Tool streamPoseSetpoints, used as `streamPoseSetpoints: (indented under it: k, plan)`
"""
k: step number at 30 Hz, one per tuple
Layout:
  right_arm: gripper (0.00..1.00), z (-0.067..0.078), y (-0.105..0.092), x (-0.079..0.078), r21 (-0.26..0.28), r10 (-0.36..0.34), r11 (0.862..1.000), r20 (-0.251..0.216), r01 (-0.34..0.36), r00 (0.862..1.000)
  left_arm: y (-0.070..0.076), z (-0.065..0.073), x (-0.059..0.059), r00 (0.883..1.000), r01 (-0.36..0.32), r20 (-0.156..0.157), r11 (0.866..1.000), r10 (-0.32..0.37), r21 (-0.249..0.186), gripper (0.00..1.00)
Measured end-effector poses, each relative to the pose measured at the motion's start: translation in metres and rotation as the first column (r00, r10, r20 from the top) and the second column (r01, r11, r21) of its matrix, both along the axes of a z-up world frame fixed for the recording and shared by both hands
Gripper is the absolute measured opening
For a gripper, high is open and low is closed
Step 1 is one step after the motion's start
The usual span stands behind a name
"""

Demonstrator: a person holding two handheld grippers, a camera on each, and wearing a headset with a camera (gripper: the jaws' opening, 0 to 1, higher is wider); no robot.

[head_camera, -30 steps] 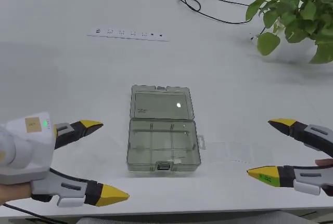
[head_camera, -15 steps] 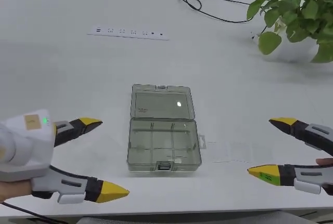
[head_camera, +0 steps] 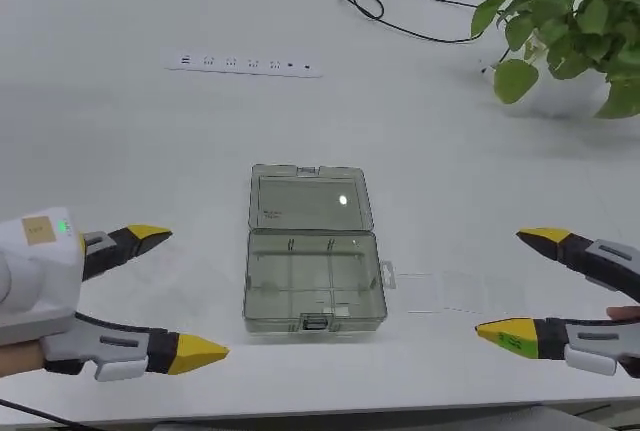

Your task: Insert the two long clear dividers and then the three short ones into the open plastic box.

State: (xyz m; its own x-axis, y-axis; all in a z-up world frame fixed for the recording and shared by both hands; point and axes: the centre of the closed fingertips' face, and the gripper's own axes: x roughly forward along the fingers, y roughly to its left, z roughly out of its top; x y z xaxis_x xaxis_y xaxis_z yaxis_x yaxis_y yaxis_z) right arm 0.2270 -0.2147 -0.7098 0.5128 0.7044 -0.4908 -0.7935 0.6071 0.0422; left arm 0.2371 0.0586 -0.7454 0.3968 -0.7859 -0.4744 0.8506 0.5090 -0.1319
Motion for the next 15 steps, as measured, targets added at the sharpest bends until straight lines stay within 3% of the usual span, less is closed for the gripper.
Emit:
streamPoseSetpoints:
  k: [9,15]
  plan:
    - [0.83,0.0,-0.001,-0.001,0.003,-0.007,1.0,-0.001,0.007,1.0,0.024,-0.004,0.013,0.997,-0.071,-0.01,0.997,0.071,0.033,0.92]
    - [0.83,0.0,0.0,-0.001,0.005,-0.007,1.0,-0.003,0.007,1.0,0.04,-0.012,0.019,0.992,-0.118,-0.034,0.991,0.121,0.065,0.89]
